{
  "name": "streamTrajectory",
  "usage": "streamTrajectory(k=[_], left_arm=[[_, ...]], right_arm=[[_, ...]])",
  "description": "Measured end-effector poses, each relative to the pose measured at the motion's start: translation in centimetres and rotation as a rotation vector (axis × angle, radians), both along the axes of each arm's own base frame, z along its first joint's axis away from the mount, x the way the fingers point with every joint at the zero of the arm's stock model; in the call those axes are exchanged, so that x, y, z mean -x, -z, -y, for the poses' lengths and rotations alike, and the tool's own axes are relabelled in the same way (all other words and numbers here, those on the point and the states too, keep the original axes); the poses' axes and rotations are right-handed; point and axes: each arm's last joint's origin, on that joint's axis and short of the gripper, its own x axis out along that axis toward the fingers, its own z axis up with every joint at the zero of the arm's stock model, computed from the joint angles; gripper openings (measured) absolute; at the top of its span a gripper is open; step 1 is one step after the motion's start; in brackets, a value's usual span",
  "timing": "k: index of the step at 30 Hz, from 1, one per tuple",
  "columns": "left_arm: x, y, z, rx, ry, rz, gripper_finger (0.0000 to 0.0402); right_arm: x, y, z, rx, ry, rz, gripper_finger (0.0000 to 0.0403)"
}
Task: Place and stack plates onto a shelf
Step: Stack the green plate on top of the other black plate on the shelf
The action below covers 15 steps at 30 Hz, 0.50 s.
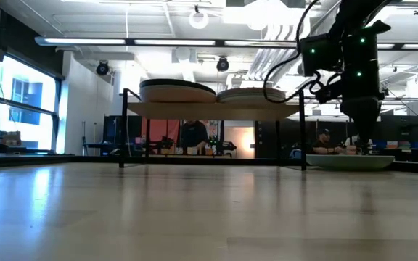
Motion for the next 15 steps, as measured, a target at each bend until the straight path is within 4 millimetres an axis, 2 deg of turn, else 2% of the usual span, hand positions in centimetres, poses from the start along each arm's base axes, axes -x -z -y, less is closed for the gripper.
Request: streamTrajectory(k=[6,15], left_arm=[[0.0,0.0,-0.1,-0.028,-0.023,0.004,0.0076],[0.0,0.0,-0.1,-0.024,-0.032,0.004,0.0076]], right_arm=[[-0.7,0.0,-0.6,0.046,-0.123,0.008,0.014],[-1.6,0.0,-0.4,0.089,-0.156,0.076,0.014]])
